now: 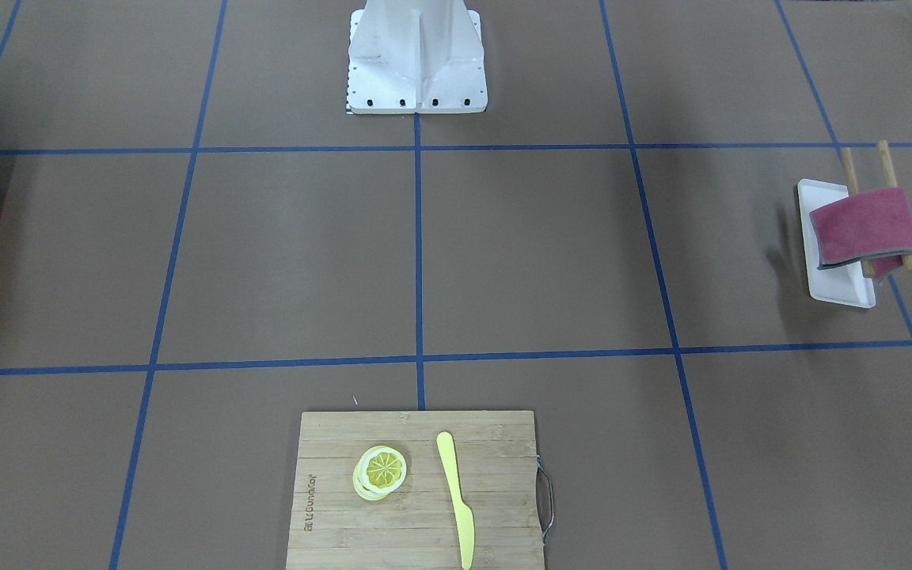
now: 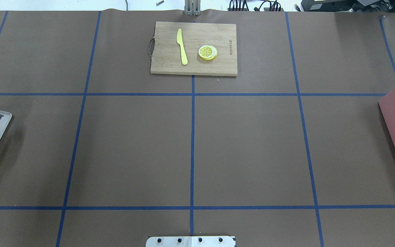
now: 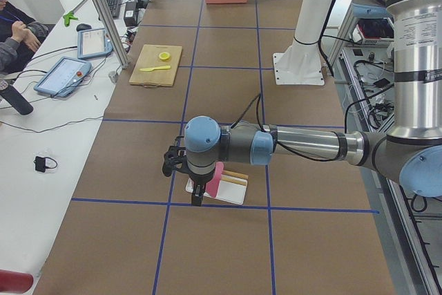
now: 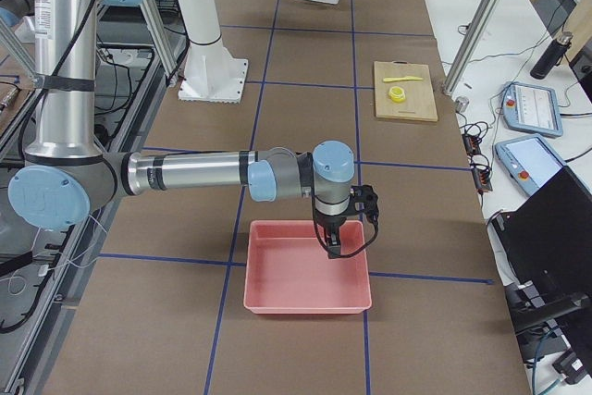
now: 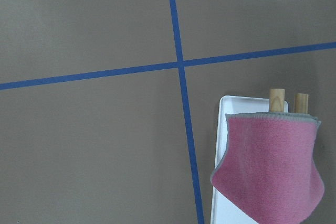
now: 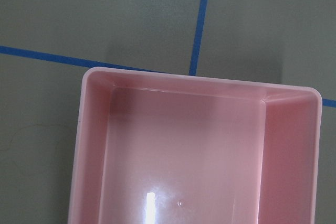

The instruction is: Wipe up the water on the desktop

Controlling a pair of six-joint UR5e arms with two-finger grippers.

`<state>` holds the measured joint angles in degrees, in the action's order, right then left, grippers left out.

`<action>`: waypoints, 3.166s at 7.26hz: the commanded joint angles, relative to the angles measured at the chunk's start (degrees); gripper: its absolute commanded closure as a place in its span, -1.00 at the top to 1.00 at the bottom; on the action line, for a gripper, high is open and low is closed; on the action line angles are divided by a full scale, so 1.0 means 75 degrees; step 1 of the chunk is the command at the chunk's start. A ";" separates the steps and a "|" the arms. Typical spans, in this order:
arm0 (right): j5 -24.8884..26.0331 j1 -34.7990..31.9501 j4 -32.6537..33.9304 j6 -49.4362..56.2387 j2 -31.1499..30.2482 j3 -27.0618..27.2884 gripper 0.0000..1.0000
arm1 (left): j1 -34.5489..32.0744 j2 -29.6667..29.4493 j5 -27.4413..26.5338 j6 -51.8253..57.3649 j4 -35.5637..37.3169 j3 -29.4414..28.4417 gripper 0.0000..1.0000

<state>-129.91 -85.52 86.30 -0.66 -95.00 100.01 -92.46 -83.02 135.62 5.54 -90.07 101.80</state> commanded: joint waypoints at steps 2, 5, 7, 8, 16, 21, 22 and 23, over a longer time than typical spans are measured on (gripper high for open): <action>-0.0011 0.0000 -0.0011 0.0006 -0.0014 0.0025 1.00 | 0.0000 -0.0004 -0.0012 -0.0012 -0.0178 0.0032 0.97; 0.0024 -0.0012 -0.0011 0.0006 0.0032 0.0469 1.00 | 0.0000 -0.0015 -0.0024 -0.0047 -0.0740 0.0079 0.97; 0.0059 -0.0058 -0.0011 -0.0005 0.0034 0.1019 1.00 | 0.0000 -0.0226 -0.0012 -0.0070 -0.0892 0.0114 0.97; 0.0268 -0.0140 0.0001 -0.0006 -0.0002 0.1009 1.00 | -0.0012 -0.0215 -0.0012 -0.0082 -0.1461 0.0068 0.97; 0.0669 -0.0188 -0.0597 -0.0287 -0.0248 0.0986 1.00 | 0.0198 -0.0321 -0.0024 -0.1497 -0.3237 -0.0834 0.97; 0.0657 -0.0188 -0.0597 -0.0287 -0.0248 0.0962 1.00 | 0.1475 -0.0309 -0.0035 -0.3000 -0.4357 -0.1300 0.91; 0.0645 -0.0188 -0.0597 -0.0287 -0.0271 0.0974 1.00 | 0.1627 -0.0309 -0.0035 -0.3012 -0.4802 -0.1547 0.80; 0.0657 -0.0188 -0.0597 -0.0287 -0.0271 0.0962 1.00 | 0.1698 -0.0309 -0.0001 -0.3012 -0.4853 -0.1584 0.60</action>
<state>-125.01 -86.92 81.83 -2.81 -96.97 107.27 -80.71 -85.34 135.42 -16.81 -124.62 91.03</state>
